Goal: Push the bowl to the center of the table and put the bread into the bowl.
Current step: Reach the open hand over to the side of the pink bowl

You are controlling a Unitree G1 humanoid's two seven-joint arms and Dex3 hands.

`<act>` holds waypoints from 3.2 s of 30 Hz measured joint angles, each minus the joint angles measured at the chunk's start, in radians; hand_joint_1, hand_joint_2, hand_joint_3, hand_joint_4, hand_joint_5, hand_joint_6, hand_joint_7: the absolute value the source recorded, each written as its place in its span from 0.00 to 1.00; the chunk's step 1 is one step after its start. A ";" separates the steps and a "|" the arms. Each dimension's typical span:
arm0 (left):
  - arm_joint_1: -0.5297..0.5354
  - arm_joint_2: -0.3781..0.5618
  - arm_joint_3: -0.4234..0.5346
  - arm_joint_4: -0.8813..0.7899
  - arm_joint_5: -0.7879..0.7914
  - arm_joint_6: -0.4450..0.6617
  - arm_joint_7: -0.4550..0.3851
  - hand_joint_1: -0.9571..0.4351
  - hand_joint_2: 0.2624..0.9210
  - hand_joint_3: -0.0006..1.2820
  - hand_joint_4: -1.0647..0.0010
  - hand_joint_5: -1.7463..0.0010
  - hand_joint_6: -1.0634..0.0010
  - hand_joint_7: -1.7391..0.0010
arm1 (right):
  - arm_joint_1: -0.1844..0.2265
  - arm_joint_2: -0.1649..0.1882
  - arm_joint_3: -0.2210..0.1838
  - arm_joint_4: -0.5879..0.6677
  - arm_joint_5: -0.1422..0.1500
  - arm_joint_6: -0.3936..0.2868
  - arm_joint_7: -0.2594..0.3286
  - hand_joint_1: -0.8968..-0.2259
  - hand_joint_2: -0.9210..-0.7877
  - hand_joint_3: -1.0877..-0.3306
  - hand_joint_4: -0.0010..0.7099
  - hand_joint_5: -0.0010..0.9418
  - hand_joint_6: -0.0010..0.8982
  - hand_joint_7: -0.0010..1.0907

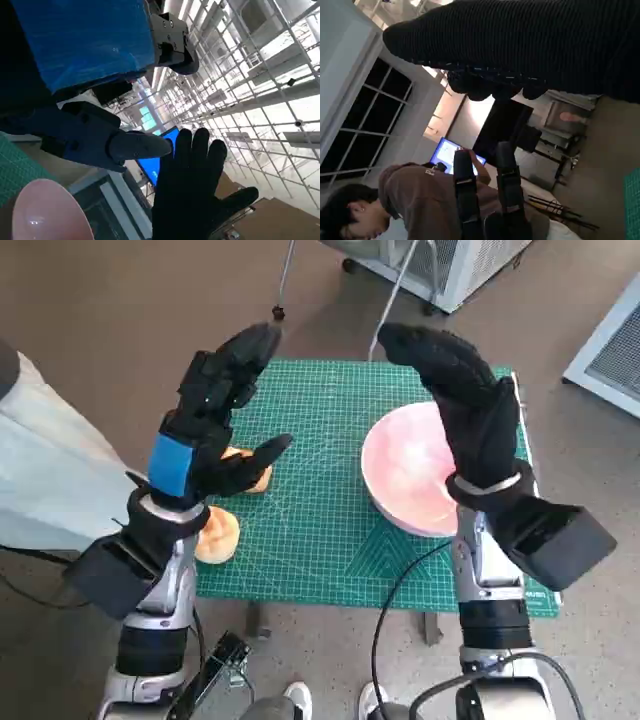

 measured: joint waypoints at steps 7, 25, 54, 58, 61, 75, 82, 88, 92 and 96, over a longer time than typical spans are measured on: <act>-0.011 0.001 -0.001 0.011 0.004 0.000 0.000 0.39 1.00 0.22 0.71 1.00 0.86 0.72 | 0.000 0.000 0.000 -0.003 0.002 0.000 0.005 0.38 0.00 0.47 0.31 0.06 0.00 0.64; -0.037 0.001 -0.003 0.055 0.019 -0.019 -0.001 0.40 1.00 0.22 0.71 1.00 0.87 0.71 | 0.000 -0.002 -0.004 -0.004 0.008 0.001 0.018 0.40 0.00 0.47 0.31 0.06 0.00 0.64; -0.044 0.008 0.001 0.065 0.026 -0.031 -0.006 0.39 1.00 0.23 0.71 1.00 0.88 0.70 | -0.028 -0.225 -0.188 0.457 -0.210 -0.244 -0.320 0.48 0.00 0.29 0.28 0.04 0.00 0.57; -0.044 0.011 0.004 0.065 0.026 -0.032 -0.006 0.38 1.00 0.23 0.71 1.00 0.88 0.70 | -0.028 -0.246 -0.193 0.522 -0.232 -0.250 -0.365 0.47 0.00 0.27 0.27 0.04 0.00 0.57; -0.044 0.012 0.005 0.065 0.026 -0.032 -0.006 0.39 1.00 0.23 0.71 1.00 0.88 0.70 | -0.028 -0.256 -0.197 0.572 -0.233 -0.251 -0.383 0.48 0.00 0.26 0.26 0.03 0.00 0.55; -0.044 0.017 0.013 0.065 0.024 -0.032 -0.007 0.39 1.00 0.23 0.71 1.00 0.87 0.71 | -0.027 -0.248 -0.213 0.755 -0.216 -0.175 -0.405 0.54 0.00 0.23 0.23 0.02 0.00 0.50; -0.042 0.023 0.018 0.062 0.023 -0.027 -0.009 0.39 1.00 0.23 0.71 1.00 0.87 0.71 | -0.028 -0.210 -0.215 0.800 -0.199 -0.117 -0.405 0.54 0.00 0.24 0.25 0.02 0.01 0.51; -0.038 0.035 0.022 0.051 0.021 -0.017 -0.012 0.38 1.00 0.22 0.71 1.00 0.87 0.71 | -0.029 -0.179 -0.219 0.824 -0.194 -0.065 -0.401 0.53 0.00 0.26 0.27 0.02 0.03 0.51; -0.032 0.047 0.028 0.046 0.019 -0.016 -0.016 0.38 1.00 0.22 0.71 1.00 0.86 0.73 | -0.036 -0.157 -0.227 0.835 -0.185 -0.034 -0.396 0.52 0.00 0.27 0.28 0.02 0.04 0.51; -0.023 0.049 0.030 0.044 0.017 -0.016 -0.018 0.38 1.00 0.22 0.71 1.00 0.85 0.74 | -0.041 -0.148 -0.230 0.840 -0.178 -0.018 -0.392 0.51 0.00 0.28 0.28 0.02 0.04 0.50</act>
